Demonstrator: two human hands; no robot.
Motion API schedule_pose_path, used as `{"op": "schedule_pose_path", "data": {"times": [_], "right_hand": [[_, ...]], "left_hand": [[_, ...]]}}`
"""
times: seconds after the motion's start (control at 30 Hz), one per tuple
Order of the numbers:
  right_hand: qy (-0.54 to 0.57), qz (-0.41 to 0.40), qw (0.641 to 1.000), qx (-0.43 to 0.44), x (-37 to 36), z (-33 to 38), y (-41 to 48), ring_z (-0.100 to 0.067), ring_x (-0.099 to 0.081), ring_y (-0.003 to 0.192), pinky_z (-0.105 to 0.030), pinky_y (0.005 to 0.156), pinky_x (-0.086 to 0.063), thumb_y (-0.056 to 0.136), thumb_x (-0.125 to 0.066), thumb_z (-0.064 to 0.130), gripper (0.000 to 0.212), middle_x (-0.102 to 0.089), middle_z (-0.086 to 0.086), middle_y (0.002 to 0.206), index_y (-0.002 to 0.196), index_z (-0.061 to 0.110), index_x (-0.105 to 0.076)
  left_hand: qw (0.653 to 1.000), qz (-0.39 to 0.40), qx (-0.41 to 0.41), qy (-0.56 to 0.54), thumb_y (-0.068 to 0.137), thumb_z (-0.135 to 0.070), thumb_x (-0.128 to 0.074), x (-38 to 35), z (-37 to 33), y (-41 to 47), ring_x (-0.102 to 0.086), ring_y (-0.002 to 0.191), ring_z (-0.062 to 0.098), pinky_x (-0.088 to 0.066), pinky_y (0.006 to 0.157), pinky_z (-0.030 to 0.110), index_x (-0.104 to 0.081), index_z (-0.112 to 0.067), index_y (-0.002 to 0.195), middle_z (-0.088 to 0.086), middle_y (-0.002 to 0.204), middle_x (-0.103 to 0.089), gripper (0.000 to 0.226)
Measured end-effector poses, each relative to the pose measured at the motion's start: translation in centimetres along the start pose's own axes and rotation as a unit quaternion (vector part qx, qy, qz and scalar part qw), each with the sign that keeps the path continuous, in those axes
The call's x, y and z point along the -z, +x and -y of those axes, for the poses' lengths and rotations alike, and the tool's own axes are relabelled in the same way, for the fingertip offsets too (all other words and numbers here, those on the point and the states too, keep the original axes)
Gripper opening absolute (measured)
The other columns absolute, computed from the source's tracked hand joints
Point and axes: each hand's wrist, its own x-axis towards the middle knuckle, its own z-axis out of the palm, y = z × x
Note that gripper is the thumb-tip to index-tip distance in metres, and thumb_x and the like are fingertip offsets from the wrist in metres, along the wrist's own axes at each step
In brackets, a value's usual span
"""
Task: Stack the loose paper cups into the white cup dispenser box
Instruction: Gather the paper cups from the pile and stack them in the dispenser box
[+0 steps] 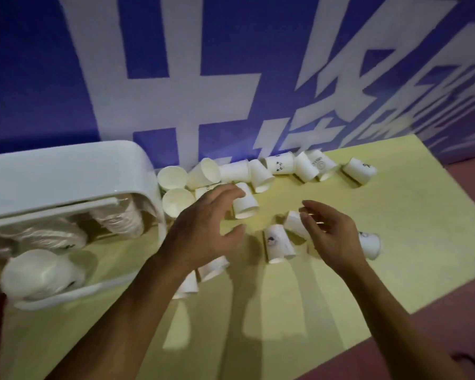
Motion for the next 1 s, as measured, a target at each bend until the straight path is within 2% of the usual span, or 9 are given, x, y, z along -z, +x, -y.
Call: {"op": "schedule_pose_path", "data": {"times": [0.1,0.23,0.37,0.53,0.63,0.73,0.8,0.87,1.0], "right_hand": [[-0.003,-0.019,0.999,-0.028,5.4,-5.3,3.3,0.006,-0.068,0.087,-0.003,0.072,-0.046,0.098,-0.069,0.017,0.022,-0.076,0.013,0.099,0.120,0.018,-0.075],[0.005,-0.014,0.998,-0.061,11.5,-12.4,7.4,0.003,-0.069,0.086,-0.006,0.070,-0.048,0.099,-0.068,0.020,0.022,-0.076,0.016,0.100,0.119,0.022,-0.074],[0.008,-0.006,0.995,-0.097,16.1,-18.3,10.8,0.001,-0.069,0.085,-0.007,0.070,-0.048,0.098,-0.069,0.022,0.023,-0.075,0.016,0.100,0.121,0.020,-0.074],[-0.002,-0.009,0.993,-0.116,19.3,-23.5,14.4,0.001,-0.068,0.087,-0.009,0.071,-0.050,0.097,-0.069,0.023,0.027,-0.074,0.016,0.102,0.125,0.020,-0.072],[-0.031,-0.018,0.992,-0.118,20.4,-25.4,16.4,-0.003,-0.069,0.089,-0.025,0.084,-0.057,0.095,-0.071,0.026,0.034,-0.072,0.013,0.108,0.129,0.022,-0.069],[-0.066,-0.011,0.991,-0.118,20.5,-26.6,18.4,-0.014,-0.067,0.096,-0.035,0.089,-0.056,0.091,-0.077,0.031,0.051,-0.068,0.006,0.121,0.139,0.021,-0.061],[-0.080,0.016,0.990,-0.115,20.0,-26.9,20.1,-0.015,-0.062,0.104,-0.031,0.089,-0.050,0.086,-0.082,0.035,0.069,-0.061,0.003,0.131,0.147,0.022,-0.053],[-0.094,0.057,0.987,-0.115,19.2,-27.1,22.0,-0.015,-0.055,0.118,-0.027,0.094,-0.044,0.080,-0.087,0.039,0.088,-0.053,0.002,0.142,0.154,0.023,-0.042],[-0.118,0.092,0.984,-0.098,16.7,-27.2,25.1,-0.027,-0.042,0.141,-0.040,0.112,-0.038,0.068,-0.094,0.045,0.113,-0.045,-0.006,0.156,0.159,0.022,-0.031]], "left_hand": [[0.998,0.048,-0.022,0.045,0.088,-0.042,-0.074,-6.4,-3.0,7.3,-0.057,0.125,0.012,-0.052,0.092,0.028,-0.051,-0.032,0.145,-0.013,0.151,-0.049,0.063],[0.988,0.083,-0.024,0.127,0.088,-0.041,-0.079,-15.0,-5.9,16.9,-0.049,0.138,0.018,-0.045,0.109,0.037,-0.048,-0.026,0.151,-0.005,0.156,-0.047,0.071],[0.978,0.121,-0.014,0.170,0.083,-0.043,-0.081,-22.3,-7.5,25.4,-0.045,0.139,0.023,-0.041,0.110,0.041,-0.046,-0.023,0.149,-0.001,0.154,-0.046,0.077],[0.943,0.174,-0.012,0.285,0.081,-0.041,-0.083,-27.5,-6.5,31.1,-0.038,0.144,0.025,-0.038,0.114,0.043,-0.032,-0.025,0.157,-0.001,0.162,-0.035,0.093],[0.917,0.204,-0.049,0.340,0.090,-0.034,-0.074,-28.5,-5.1,32.6,-0.035,0.146,0.024,-0.035,0.116,0.042,-0.033,-0.030,0.157,-0.002,0.166,-0.030,0.079],[0.896,0.208,-0.100,0.380,0.093,-0.036,-0.066,-29.1,-4.6,33.4,-0.040,0.138,0.023,-0.035,0.111,0.038,-0.041,-0.032,0.150,-0.004,0.157,-0.040,0.062],[0.900,0.193,-0.117,0.373,0.089,-0.041,-0.070,-29.1,-4.7,33.5,-0.049,0.128,0.021,-0.038,0.106,0.036,-0.048,-0.031,0.141,-0.005,0.143,-0.053,0.058],[0.927,0.165,-0.092,0.324,0.084,-0.046,-0.075,-28.5,-5.3,33.1,-0.057,0.117,0.020,-0.043,0.097,0.035,-0.052,-0.030,0.128,-0.007,0.128,-0.061,0.052],[0.994,0.063,0.056,0.069,0.078,-0.047,-0.086,-26.7,-8.0,30.4,-0.058,0.104,0.017,-0.048,0.080,0.034,-0.048,-0.026,0.131,-0.007,0.121,-0.062,0.068]]}}
